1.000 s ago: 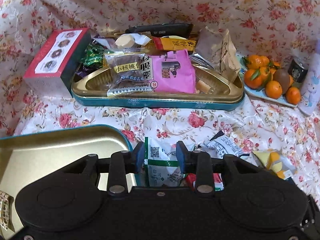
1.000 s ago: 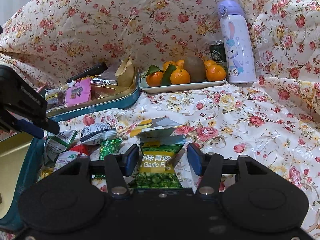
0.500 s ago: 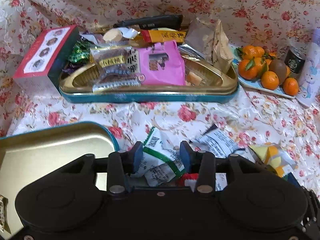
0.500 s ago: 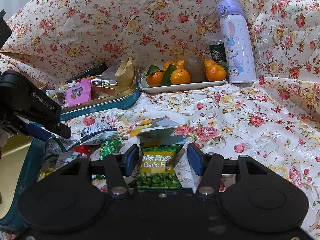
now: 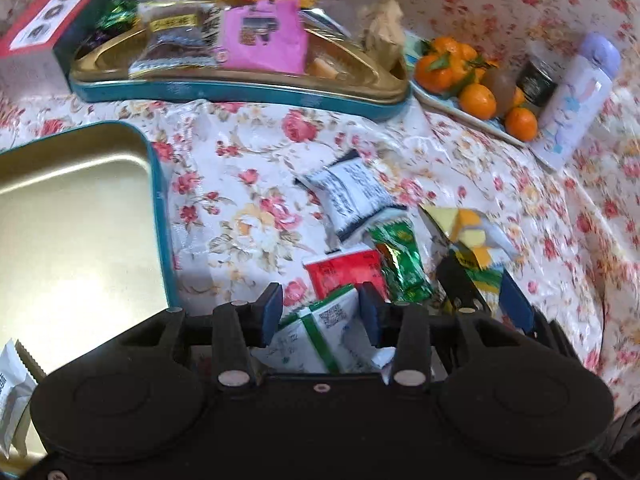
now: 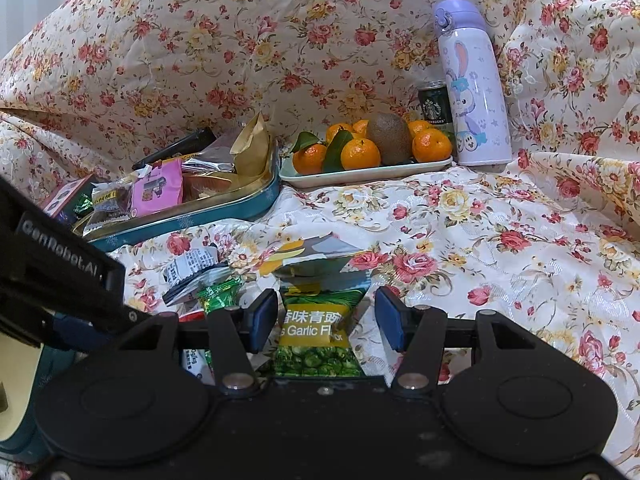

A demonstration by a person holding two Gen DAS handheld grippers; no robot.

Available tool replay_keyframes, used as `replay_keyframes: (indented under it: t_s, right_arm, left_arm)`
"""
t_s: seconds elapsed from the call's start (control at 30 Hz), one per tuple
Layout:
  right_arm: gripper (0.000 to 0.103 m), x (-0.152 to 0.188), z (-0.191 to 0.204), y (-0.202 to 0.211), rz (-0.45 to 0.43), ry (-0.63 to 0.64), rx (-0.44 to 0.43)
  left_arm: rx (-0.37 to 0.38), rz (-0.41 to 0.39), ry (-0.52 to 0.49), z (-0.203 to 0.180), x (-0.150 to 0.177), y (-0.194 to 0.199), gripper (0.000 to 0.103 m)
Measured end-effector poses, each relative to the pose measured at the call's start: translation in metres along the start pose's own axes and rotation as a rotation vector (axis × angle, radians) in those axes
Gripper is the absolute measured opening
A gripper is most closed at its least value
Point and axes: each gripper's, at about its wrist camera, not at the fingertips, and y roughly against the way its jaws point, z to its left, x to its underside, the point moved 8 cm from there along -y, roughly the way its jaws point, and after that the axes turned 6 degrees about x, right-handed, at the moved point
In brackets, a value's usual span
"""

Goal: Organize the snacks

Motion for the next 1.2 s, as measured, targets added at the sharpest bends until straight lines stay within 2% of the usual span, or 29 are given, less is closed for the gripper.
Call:
replay_keyframes:
  t_s: [0.17, 0.37, 0.47, 0.57, 0.77, 1.0, 1.2]
  right_arm:
    - [0.058, 0.0, 0.0, 0.0, 0.001, 0.001, 0.0]
    - [0.058, 0.0, 0.0, 0.0, 0.001, 0.0, -0.002]
    - [0.058, 0.0, 0.0, 0.0, 0.002, 0.001, -0.002]
    - [0.058, 0.0, 0.0, 0.0, 0.002, 0.0, -0.002]
    - [0.059, 0.0, 0.0, 0.0, 0.003, 0.001, -0.003]
    - [0.059, 0.0, 0.0, 0.0, 0.004, 0.001, -0.004]
    - [0.059, 0.0, 0.0, 0.0, 0.004, 0.002, -0.004]
  left_arm:
    - [0.012, -0.022, -0.032, -0.003, 0.001, 0.013, 0.047]
    - [-0.027, -0.117, -0.18, -0.009, 0.006, 0.046, 0.047]
    - [-0.02, -0.133, -0.251, -0.014, 0.02, 0.058, 0.047]
    - [0.005, -0.117, -0.331, -0.019, 0.041, 0.065, 0.047]
    - [-0.021, -0.078, -0.505, -0.023, 0.076, 0.065, 0.047]
    - [0.0, -0.028, -0.541, -0.021, 0.09, 0.058, 0.047]
    - [-0.03, 0.013, -0.588, -0.018, 0.102, 0.048, 0.047]
